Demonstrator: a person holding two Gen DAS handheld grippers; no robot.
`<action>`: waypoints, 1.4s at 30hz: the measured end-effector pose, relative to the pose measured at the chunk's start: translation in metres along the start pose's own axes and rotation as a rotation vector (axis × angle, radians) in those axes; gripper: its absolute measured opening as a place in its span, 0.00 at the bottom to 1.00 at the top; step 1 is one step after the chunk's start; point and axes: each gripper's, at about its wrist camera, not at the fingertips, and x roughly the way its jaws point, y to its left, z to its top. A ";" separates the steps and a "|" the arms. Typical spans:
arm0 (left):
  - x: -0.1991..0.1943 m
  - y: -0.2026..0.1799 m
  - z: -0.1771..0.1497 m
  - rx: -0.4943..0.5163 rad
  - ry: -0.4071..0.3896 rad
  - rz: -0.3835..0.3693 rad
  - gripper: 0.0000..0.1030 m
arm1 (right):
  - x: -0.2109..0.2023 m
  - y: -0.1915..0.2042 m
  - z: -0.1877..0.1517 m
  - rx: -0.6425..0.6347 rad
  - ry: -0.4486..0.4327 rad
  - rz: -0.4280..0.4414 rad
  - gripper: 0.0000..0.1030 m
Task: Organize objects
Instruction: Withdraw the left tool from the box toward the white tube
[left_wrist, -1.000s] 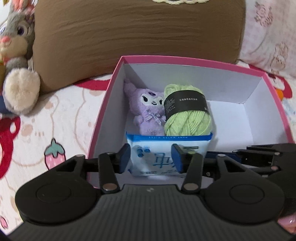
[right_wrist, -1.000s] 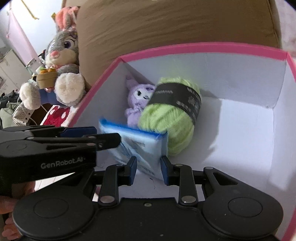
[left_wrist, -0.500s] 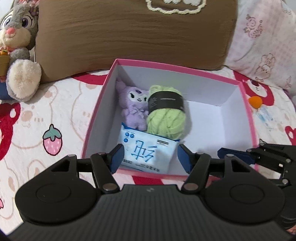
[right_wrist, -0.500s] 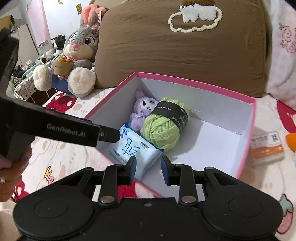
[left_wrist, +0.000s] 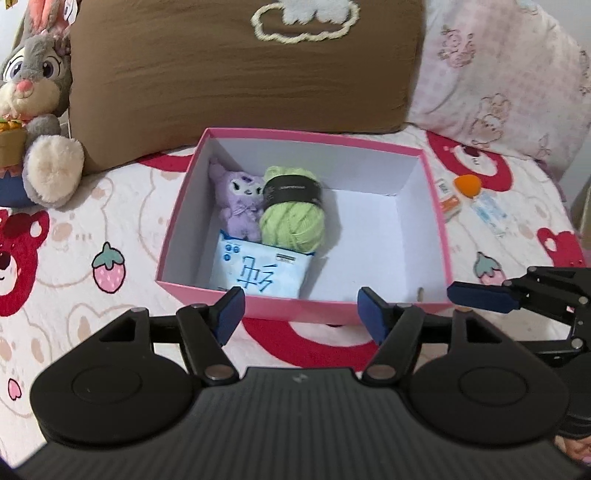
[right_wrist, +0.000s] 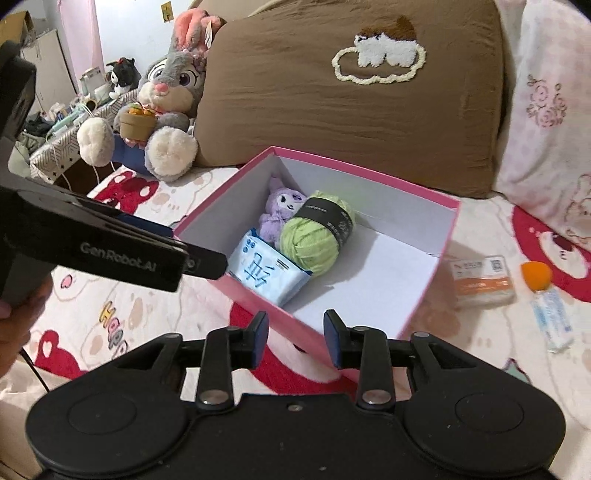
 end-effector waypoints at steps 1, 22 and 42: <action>-0.004 -0.002 -0.001 -0.002 0.003 -0.004 0.66 | -0.004 0.000 -0.001 0.000 0.006 -0.010 0.41; -0.036 -0.040 -0.037 0.120 0.064 -0.050 0.79 | -0.081 -0.019 -0.040 0.006 0.040 -0.112 0.74; -0.010 -0.130 -0.024 0.151 0.111 -0.223 0.97 | -0.123 -0.078 -0.074 0.023 -0.094 -0.220 0.88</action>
